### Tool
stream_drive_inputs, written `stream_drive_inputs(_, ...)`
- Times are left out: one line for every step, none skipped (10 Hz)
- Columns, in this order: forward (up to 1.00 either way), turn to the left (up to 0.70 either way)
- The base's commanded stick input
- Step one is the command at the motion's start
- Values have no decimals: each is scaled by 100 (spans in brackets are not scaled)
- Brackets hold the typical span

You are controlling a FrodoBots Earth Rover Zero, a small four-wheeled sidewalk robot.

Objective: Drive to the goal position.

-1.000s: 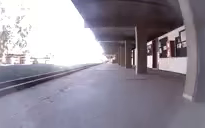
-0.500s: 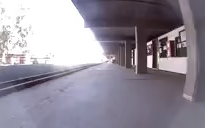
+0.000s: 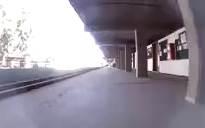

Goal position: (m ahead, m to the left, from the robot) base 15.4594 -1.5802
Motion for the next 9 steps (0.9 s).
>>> stream_drive_inputs(100,1)
stream_drive_inputs(100,1)
stream_drive_inputs(100,1)
stream_drive_inputs(100,1)
stream_drive_inputs(100,1)
stream_drive_inputs(100,1)
stream_drive_inputs(100,1)
stream_drive_inputs(100,1)
stream_drive_inputs(100,1)
